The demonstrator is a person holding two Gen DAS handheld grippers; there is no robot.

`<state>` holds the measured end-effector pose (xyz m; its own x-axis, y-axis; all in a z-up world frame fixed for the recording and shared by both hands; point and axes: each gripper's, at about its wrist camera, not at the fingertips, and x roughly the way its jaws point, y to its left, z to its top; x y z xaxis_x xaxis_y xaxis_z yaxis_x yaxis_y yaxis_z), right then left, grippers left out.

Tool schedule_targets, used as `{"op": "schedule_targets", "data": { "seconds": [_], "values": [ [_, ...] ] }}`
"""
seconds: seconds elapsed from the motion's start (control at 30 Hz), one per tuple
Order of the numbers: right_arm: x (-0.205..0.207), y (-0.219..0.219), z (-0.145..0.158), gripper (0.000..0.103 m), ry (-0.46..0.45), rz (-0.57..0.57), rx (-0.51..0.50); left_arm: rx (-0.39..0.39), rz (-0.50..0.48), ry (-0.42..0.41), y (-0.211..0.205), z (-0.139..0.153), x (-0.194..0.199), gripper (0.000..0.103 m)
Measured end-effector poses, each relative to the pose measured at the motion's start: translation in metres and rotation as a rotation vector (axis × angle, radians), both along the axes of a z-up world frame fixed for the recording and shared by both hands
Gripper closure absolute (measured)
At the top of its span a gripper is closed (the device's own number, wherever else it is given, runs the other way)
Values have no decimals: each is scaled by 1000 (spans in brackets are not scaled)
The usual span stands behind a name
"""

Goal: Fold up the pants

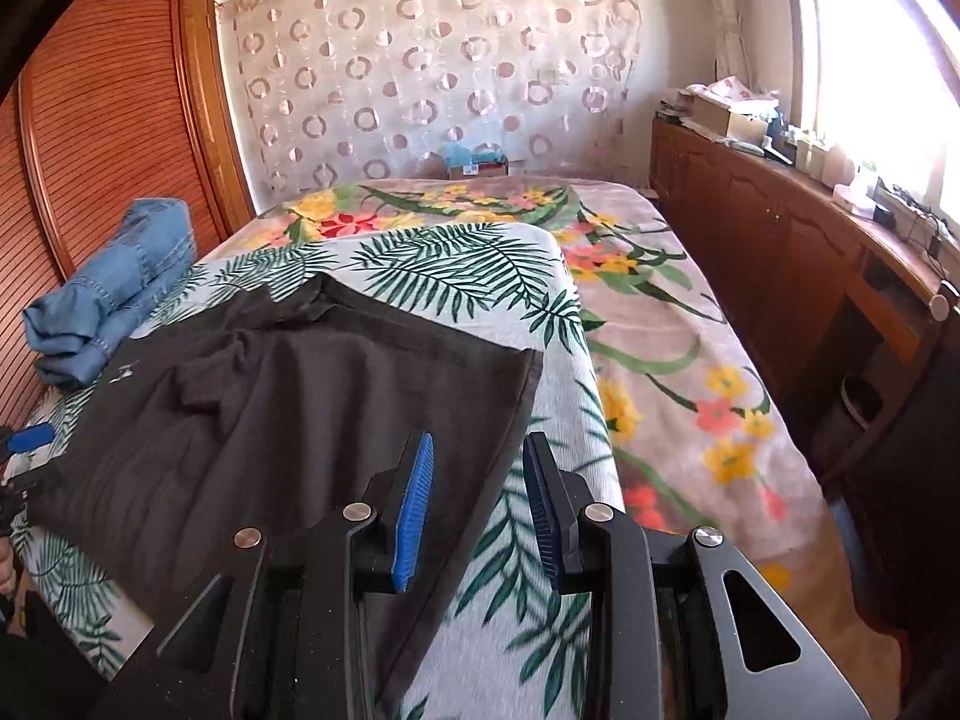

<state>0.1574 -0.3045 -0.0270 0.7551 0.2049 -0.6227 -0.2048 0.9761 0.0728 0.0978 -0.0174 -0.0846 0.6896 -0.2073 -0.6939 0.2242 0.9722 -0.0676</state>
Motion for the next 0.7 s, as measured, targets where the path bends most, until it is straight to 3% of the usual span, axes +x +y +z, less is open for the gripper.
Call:
{"op": "schedule_targets", "data": {
  "seconds": [0.23,0.43,0.6,0.7],
  "values": [
    [56,-2,-7,71,85,-3,7,6,19,-13,4,4,2,23],
    [89,-1,-12,78,150,-7,17,10,23,2,5,-2,6,23],
    [101,0,-12,98,167,5,23,19,26,22,5,-9,7,23],
    [100,-6,-12,99,140,-11,5,26,25,30,5,-12,6,23]
  ]
}}
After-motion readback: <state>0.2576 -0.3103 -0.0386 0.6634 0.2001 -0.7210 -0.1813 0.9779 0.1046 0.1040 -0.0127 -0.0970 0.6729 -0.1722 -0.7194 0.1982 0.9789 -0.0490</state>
